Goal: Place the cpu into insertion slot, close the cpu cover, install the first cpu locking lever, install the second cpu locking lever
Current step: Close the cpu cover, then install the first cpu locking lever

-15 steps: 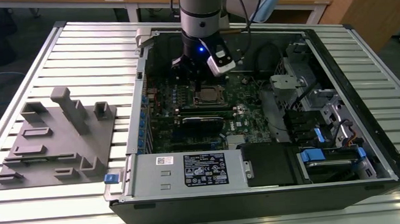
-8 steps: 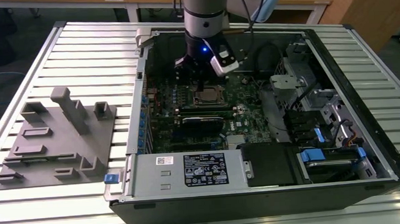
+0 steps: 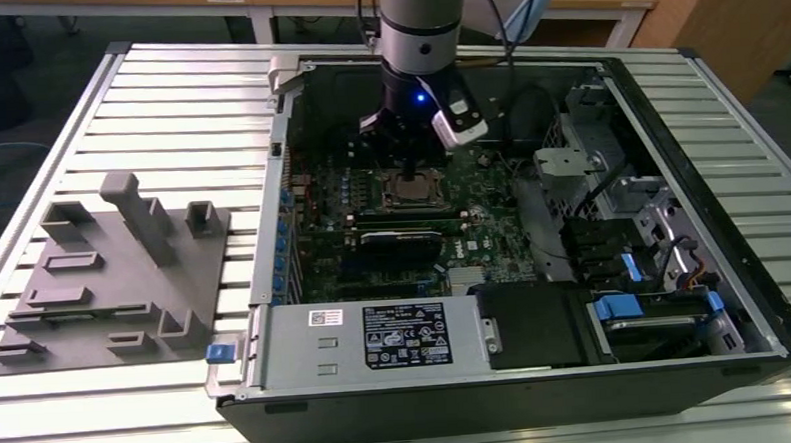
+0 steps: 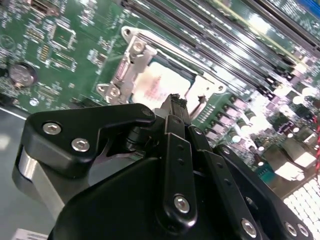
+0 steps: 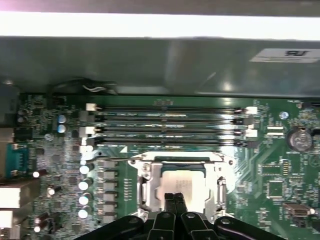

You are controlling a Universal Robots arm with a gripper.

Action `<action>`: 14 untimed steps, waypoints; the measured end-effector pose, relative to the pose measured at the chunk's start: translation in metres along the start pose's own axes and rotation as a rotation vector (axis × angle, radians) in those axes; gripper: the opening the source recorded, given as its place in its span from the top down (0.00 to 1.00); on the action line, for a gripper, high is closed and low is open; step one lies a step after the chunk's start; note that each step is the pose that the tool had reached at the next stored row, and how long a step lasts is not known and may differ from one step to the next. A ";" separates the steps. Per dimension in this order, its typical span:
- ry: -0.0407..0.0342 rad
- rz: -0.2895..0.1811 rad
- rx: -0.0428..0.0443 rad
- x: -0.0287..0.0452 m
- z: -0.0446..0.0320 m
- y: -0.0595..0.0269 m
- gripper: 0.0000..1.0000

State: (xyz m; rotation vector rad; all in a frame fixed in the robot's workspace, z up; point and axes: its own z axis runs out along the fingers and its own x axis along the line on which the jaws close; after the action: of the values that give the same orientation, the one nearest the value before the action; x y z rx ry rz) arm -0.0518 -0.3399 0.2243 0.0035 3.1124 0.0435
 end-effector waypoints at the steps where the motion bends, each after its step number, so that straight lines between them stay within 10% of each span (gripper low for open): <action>1: 0.0000 0.000 0.0000 -0.0021 0.0001 0.0000 0.89; 14: 0.0000 0.000 0.0000 -0.0082 0.0003 -0.0026 0.89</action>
State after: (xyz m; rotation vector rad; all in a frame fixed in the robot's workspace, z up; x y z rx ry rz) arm -0.0436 -0.3425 0.2242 0.0036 3.1123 0.0436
